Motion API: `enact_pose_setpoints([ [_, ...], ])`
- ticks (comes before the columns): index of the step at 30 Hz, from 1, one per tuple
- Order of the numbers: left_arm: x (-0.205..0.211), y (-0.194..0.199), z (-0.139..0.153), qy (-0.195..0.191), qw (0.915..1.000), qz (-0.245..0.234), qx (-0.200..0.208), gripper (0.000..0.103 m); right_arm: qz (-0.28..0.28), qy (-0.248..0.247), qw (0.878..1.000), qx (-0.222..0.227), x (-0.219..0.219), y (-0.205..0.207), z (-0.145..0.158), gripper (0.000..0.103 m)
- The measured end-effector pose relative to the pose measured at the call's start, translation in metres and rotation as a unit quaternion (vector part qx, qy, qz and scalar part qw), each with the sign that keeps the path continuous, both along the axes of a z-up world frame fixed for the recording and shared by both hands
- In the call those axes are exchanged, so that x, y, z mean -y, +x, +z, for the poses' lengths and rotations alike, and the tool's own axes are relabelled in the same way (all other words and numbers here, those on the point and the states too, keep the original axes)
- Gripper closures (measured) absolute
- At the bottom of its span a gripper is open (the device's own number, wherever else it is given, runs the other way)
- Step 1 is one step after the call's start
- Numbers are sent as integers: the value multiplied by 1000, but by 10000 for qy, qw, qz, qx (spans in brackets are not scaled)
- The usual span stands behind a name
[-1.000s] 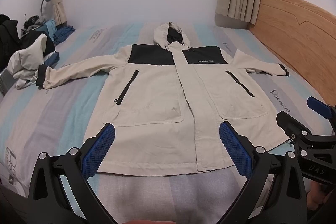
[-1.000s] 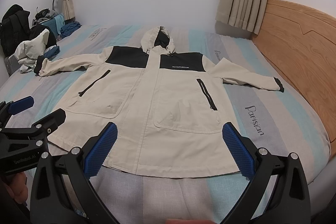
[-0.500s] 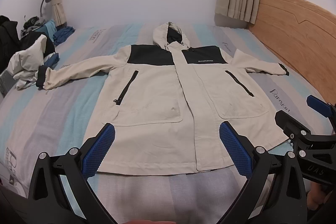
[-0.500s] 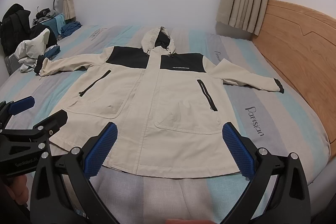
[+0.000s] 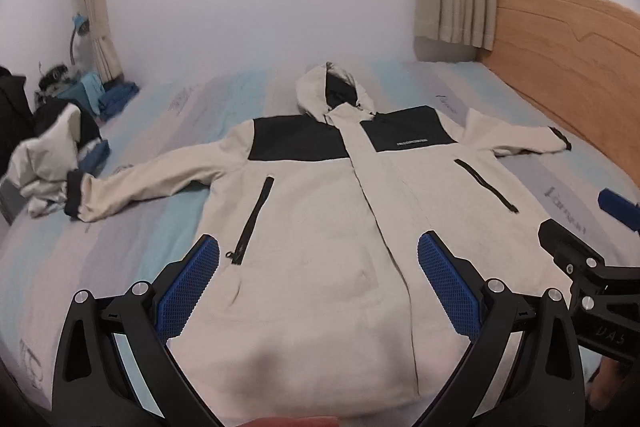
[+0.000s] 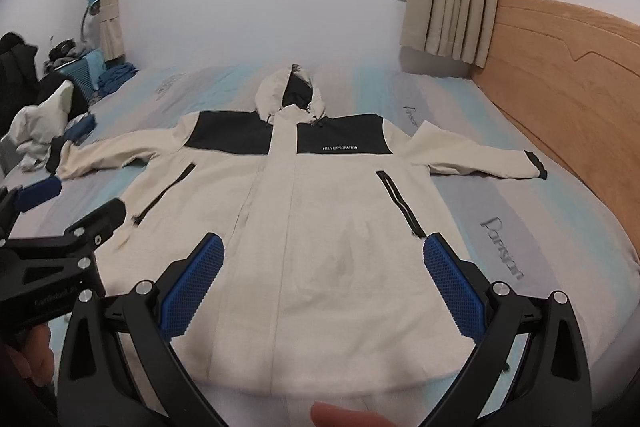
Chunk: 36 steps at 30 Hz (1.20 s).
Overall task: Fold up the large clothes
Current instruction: 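Move both tools over the jacket, right tool toward a black sleeve cuff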
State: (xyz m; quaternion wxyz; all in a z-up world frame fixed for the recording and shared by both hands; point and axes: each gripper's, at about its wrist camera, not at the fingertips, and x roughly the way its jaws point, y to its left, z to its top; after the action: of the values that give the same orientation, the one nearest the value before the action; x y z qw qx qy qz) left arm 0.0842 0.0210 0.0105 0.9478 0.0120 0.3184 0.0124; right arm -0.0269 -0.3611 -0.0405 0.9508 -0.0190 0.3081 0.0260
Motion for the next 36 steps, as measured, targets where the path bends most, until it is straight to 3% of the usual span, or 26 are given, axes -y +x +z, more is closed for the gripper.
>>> enact_pose_setpoints([
  [7, -27, 49, 22, -134, 9990, -55, -429, 6, -19, 250, 9984, -503, -14, 48, 32, 7],
  [9, -39, 62, 35, -328, 9976, -77, -602, 6, -178, 202, 9970, -721, -14, 59, 45, 7],
  [15, -42, 104, 55, -566, 9926, -242, -1044, 6, -78, 371, 9951, -918, -3, 97, 68, 7],
  [29, -21, 220, 19, -436, 9886, 369, -1391, 6, 316, 618, 9867, -1468, 51, 209, 24, 7],
  [36, -24, 260, -2, -363, 9861, 451, -1558, 6, 351, 239, 9872, -1536, 43, 267, 2, 7],
])
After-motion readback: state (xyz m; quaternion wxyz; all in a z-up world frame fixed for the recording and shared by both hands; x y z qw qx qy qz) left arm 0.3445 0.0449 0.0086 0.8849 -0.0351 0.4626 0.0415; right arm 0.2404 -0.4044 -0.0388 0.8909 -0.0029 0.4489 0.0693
